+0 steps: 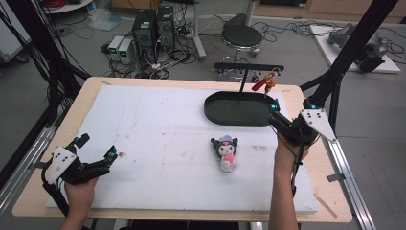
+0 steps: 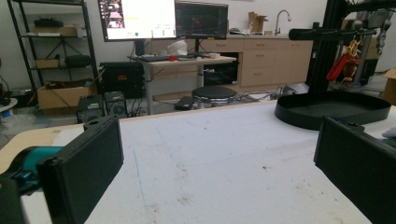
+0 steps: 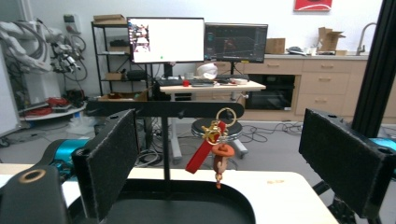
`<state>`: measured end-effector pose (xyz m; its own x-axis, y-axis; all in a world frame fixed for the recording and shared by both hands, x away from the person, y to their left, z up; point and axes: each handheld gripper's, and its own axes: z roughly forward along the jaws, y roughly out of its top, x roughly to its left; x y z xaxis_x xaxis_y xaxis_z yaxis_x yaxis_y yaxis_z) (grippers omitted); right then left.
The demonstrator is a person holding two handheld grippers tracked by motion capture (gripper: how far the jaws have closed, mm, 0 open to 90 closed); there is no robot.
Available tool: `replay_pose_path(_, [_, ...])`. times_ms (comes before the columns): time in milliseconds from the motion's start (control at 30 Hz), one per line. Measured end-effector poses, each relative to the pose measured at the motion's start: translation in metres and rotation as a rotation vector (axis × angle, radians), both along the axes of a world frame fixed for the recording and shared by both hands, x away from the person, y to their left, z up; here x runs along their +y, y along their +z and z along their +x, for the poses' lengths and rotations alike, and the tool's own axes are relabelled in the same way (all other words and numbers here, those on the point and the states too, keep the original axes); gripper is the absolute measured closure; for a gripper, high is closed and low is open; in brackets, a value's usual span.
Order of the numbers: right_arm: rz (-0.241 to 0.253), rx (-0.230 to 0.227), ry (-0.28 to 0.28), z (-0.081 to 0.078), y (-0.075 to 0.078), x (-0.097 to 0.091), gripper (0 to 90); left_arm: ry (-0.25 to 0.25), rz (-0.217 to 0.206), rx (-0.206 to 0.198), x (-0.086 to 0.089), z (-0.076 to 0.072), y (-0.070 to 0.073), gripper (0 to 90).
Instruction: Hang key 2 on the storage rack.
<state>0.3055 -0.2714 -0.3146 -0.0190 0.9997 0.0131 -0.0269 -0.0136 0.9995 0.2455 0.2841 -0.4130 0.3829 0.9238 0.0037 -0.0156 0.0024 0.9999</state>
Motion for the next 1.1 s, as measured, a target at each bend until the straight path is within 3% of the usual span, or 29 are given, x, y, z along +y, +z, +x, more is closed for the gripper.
replay_pose_path(433, [0.02,0.012,0.048,-0.008,-0.007,0.022,11.6,0.002,0.002,-0.014,-0.001,-0.002,0.003,1.8])
replay_pose_path(600, [0.03,0.012,0.059,-0.011,-0.014,0.027,11.6,0.006,0.0,-0.02,-0.001,-0.003,0.004,1.8])
replay_pose_path(1100, [0.034,0.073,0.08,-0.019,-0.044,0.039,11.6,0.008,0.002,-0.021,-0.001,-0.002,0.004,1.9])
